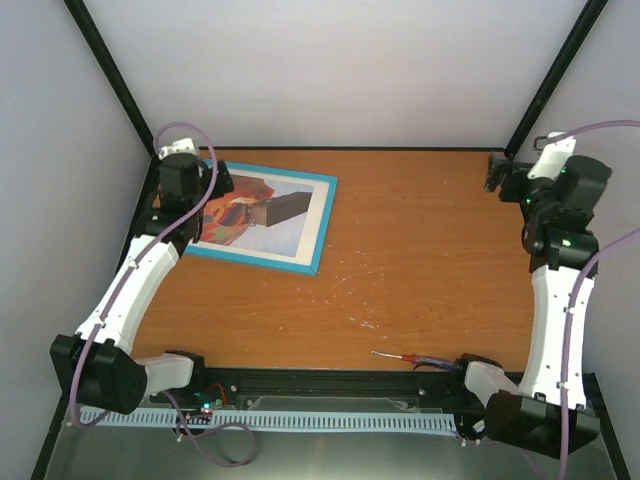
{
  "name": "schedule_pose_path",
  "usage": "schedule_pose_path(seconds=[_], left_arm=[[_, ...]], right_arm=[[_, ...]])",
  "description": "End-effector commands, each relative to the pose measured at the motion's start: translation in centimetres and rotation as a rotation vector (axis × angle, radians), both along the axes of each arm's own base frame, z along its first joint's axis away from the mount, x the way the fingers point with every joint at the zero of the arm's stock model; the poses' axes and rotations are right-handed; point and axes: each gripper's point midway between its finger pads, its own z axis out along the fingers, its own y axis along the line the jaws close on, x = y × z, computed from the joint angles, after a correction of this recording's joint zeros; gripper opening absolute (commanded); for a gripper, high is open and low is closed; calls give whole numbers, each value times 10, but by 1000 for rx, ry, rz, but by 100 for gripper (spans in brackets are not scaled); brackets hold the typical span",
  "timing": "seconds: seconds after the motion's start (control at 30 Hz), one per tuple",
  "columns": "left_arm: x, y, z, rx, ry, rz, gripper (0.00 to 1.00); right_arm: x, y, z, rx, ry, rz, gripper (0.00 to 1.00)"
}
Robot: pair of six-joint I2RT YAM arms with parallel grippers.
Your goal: Take the photo out of the frame
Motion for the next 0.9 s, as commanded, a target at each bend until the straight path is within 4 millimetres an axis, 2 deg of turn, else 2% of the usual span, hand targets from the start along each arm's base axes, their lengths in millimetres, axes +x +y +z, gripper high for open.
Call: schedule_pose_path(seconds=[0.0,0.13,0.23,0.37,0.53,0.67,0.87], left_arm=[[-7,7,-26,-131,1,-51,94],[-22,5,-79,-168,119,-102,77],[-35,-12,-113,-194,209,-169,65],[-51,-50,-146,-196,311,-268,55],[-67,-100,-174,-165,419,-395,52],[-73,-132,-192,-136,488,-477,53],[-73,-177,-212,-141,557,-618,54]], right_arm=[[16,29,-40,19,72,128,100],[22,64,-95,-17,185,304,100],[21,88,-136,-22,278,415,100],[12,118,-177,-26,366,552,97],[-3,145,-213,-31,429,683,91],[-10,153,-235,-44,466,725,90],[-15,166,-251,-26,503,799,88]])
